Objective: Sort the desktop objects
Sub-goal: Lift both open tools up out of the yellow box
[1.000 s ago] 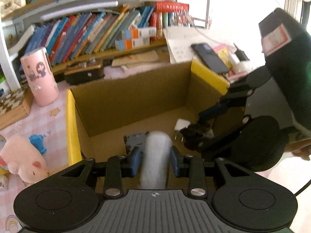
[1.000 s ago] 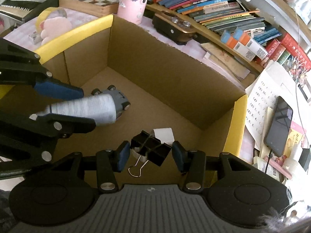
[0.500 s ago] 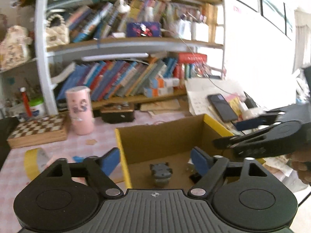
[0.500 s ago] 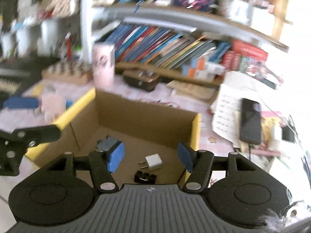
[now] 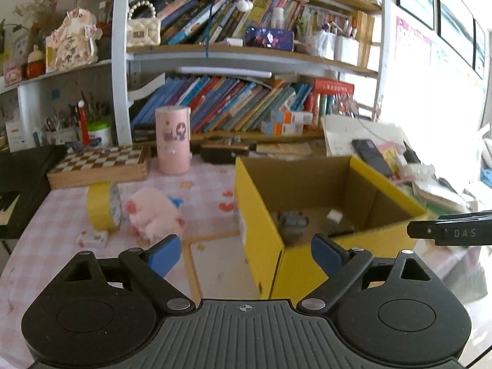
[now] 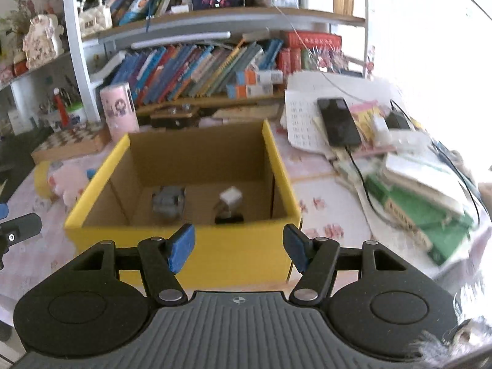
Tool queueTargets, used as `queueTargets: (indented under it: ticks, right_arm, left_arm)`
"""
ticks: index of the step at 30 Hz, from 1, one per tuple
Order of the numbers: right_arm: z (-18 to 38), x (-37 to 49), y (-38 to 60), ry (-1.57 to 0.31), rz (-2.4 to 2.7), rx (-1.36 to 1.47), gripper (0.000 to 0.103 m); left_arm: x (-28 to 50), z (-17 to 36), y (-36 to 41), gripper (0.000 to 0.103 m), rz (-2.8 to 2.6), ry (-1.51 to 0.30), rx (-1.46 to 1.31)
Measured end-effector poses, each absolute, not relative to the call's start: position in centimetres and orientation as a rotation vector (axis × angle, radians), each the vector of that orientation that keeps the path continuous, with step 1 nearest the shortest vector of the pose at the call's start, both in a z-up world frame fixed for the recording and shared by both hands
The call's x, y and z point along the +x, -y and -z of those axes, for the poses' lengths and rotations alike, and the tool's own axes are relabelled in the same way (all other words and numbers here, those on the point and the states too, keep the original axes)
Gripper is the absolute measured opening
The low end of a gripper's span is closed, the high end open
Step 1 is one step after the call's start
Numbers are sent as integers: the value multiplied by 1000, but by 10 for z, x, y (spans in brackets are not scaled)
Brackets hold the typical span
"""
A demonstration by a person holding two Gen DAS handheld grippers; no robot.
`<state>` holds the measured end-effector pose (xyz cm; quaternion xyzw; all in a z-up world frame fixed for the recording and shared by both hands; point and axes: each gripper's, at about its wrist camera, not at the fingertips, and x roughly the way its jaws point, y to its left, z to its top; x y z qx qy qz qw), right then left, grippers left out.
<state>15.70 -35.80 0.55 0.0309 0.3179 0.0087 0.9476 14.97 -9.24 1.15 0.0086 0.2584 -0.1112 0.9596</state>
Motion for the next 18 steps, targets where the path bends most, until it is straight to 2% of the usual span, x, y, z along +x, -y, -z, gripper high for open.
queueTargets:
  ticks: [18]
  right_arm:
    - [23,71,231,-700,-30,38,61]
  left_arm:
    - [79,5,15,94,220,-580,83]
